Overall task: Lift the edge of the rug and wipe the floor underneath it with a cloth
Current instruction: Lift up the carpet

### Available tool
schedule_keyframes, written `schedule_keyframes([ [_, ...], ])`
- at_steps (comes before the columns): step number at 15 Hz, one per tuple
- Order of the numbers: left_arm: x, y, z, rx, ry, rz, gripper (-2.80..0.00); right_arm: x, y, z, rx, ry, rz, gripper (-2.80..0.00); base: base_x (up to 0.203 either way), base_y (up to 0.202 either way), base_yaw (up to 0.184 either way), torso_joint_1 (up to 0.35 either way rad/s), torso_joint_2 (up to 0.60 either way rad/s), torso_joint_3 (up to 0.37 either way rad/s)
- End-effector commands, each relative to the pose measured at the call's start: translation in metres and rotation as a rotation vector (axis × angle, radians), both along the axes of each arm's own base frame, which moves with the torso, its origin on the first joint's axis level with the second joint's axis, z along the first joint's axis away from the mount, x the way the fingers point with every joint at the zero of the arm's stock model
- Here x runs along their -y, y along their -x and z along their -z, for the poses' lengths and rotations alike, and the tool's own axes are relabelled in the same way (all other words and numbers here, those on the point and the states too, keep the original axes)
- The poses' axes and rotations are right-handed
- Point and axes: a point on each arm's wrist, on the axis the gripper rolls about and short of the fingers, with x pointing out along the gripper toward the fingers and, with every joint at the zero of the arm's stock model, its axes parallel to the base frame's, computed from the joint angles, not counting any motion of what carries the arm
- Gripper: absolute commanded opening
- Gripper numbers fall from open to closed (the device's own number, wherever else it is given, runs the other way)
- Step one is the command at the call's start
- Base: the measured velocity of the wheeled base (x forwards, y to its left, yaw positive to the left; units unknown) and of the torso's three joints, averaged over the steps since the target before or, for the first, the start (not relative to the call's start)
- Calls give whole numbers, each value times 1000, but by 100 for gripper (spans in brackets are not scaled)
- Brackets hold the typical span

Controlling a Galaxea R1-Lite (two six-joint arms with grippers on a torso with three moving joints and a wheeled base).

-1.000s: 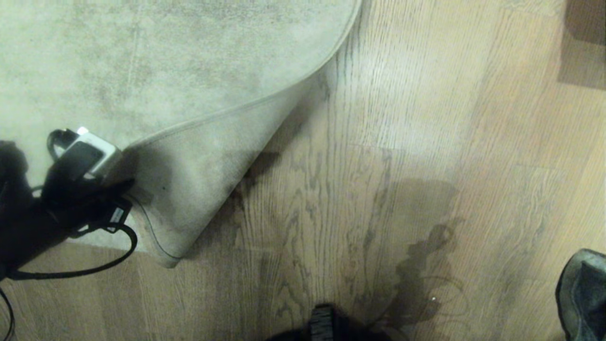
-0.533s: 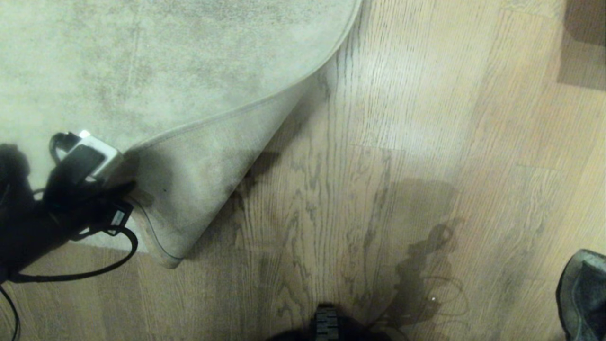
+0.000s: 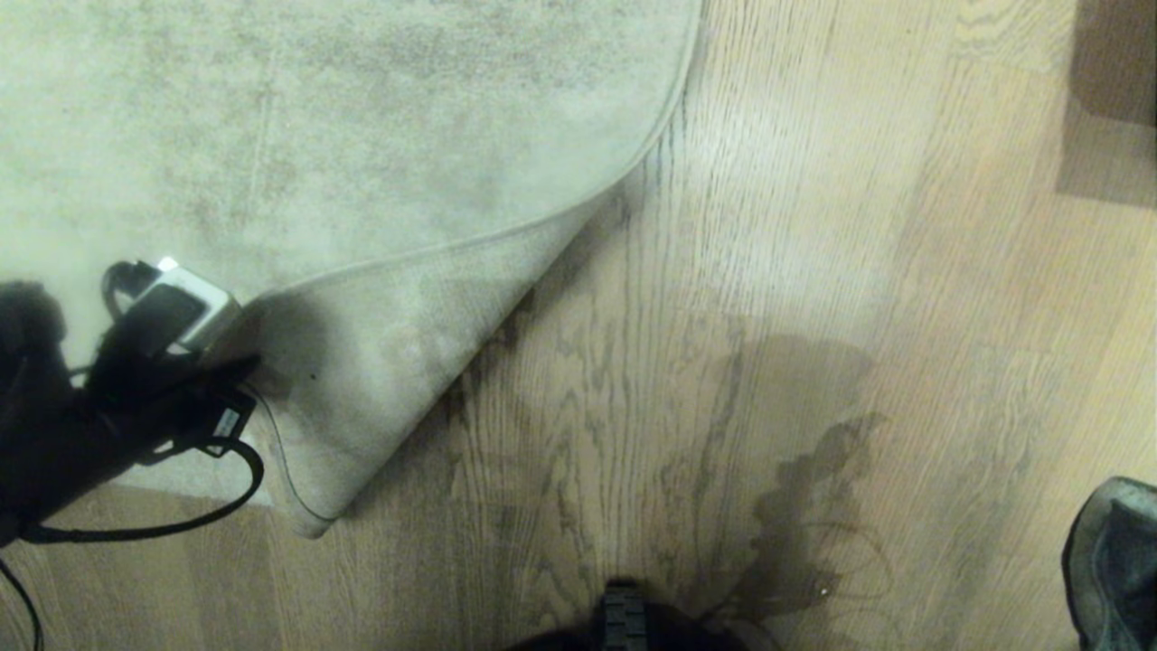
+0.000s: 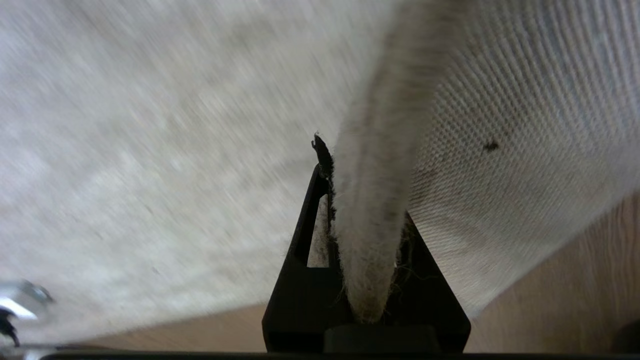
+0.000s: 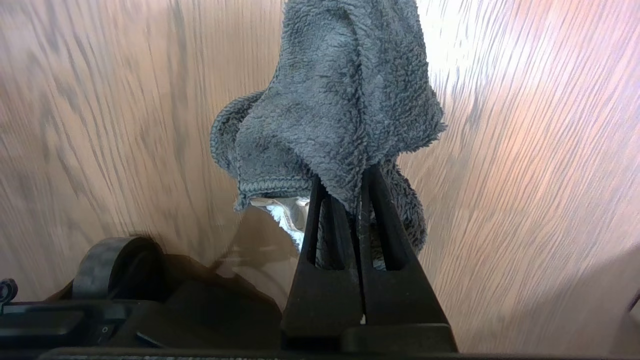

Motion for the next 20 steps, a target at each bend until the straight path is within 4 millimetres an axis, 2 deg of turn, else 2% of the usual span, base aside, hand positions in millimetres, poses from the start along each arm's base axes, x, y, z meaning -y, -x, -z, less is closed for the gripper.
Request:
schedule_keyframes([
  [1,0,0,0,2,-3,1,-280,0,0,0,-1,0,0,-280,210,0,-1,2,7,-1],
  [4,0,2,5,-16,-1,0,-280,0,0,0,-1,0,0,-280,145,0,0,6,3,0],
  [14,6,22,21,-49,0,29,-280,0,0,0,-1,0,0,-280,0,0,0,0,0,0],
  [20,8,19,14,4,19,86,-280,0,0,0,-1,0,0,-280,0,0,0,0,0,0],
])
